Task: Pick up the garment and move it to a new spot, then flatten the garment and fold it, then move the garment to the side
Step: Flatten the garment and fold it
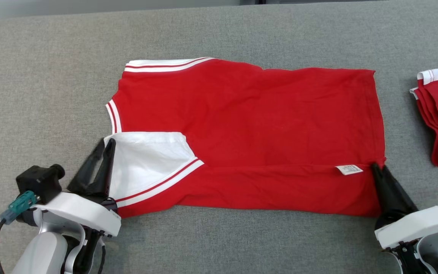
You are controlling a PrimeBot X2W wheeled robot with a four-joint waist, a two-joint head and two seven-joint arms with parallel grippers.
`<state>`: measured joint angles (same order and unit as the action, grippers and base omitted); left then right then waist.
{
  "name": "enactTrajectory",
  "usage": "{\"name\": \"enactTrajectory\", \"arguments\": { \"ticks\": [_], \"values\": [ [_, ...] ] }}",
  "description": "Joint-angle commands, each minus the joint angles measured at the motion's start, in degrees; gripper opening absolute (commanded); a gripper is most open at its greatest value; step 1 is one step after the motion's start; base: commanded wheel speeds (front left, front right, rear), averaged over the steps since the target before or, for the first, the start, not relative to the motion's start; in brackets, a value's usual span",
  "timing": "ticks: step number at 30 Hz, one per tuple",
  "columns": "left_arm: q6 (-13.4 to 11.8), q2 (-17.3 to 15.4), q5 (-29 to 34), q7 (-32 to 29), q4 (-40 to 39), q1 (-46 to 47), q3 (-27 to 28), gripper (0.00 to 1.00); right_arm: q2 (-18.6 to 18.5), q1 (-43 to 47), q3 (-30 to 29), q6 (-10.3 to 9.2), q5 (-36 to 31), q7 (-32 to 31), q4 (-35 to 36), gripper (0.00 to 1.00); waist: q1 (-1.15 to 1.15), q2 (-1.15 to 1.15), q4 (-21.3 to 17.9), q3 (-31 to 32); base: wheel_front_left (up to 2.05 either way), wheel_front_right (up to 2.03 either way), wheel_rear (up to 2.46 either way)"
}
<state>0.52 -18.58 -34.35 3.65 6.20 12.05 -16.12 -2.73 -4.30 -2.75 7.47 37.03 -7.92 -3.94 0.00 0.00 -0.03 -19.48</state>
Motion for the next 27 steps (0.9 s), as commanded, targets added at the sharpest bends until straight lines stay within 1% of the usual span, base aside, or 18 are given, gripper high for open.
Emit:
{"name": "enactTrajectory", "arguments": {
  "ticks": [1, 5, 8, 11, 14, 17, 20, 27],
  "values": [
    [0.06, 0.17, -0.22, 1.13, 0.48, 0.51, 0.59, 1.00, -0.36, 0.15, -0.15, 0.06, -0.56, 1.08, 0.48, 1.00, 0.00, 0.00, 0.00, 0.22, 0.00, 0.00, 0.00],
    [-1.31, 1.64, -0.72, 6.71, 1.83, -0.86, 2.98, 1.00, -0.48, 1.63, -0.94, 0.05, -4.10, 5.45, 2.53, 1.00, 0.00, 0.00, -0.10, 1.10, 0.00, 0.00, 0.00],
    [-2.51, 2.69, -0.26, 9.90, 0.77, -1.61, 5.37, 1.00, -0.47, 1.85, -2.22, 0.06, -8.65, 8.98, 4.66, 1.00, 0.00, 0.00, -0.30, 1.81, 0.00, 0.00, 0.00],
    [-3.20, 3.95, 1.15, 11.18, -1.21, -2.45, 7.92, 1.00, -0.43, 0.91, -3.34, 0.06, -12.46, 12.06, 6.92, 1.00, 0.00, 0.00, -0.31, 2.76, 0.00, 0.00, 0.00],
    [-3.65, 4.72, 4.29, 11.36, -3.52, -3.68, 9.81, 1.00, -0.45, -0.05, -3.49, 0.05, -16.91, 13.96, 9.28, 1.00, 0.00, 0.00, -0.05, 4.00, 0.00, 0.00, 0.00],
    [-3.36, 4.49, 6.87, 11.40, -3.74, -5.13, 9.84, 1.00, -0.66, 0.11, -2.88, 0.05, -19.82, 14.12, 9.99, 1.00, 0.00, 0.00, 0.12, 4.47, 0.00, 0.00, 0.00],
    [-2.86, 4.64, 8.40, 11.42, -3.07, -6.12, 9.29, 1.00, -0.61, 0.55, -2.32, 0.05, -21.25, 14.26, 9.48, 1.00, 0.00, 0.00, 0.24, 4.63, 0.00, 0.00, 0.00],
    [-2.17, 5.38, 9.42, 11.43, -1.41, -6.87, 8.41, 1.00, -0.48, 0.83, -1.97, 0.05, -21.01, 14.45, 8.66, 1.00, 0.00, 0.00, 0.51, 4.53, 0.00, 0.00, 0.00]
  ]
}}
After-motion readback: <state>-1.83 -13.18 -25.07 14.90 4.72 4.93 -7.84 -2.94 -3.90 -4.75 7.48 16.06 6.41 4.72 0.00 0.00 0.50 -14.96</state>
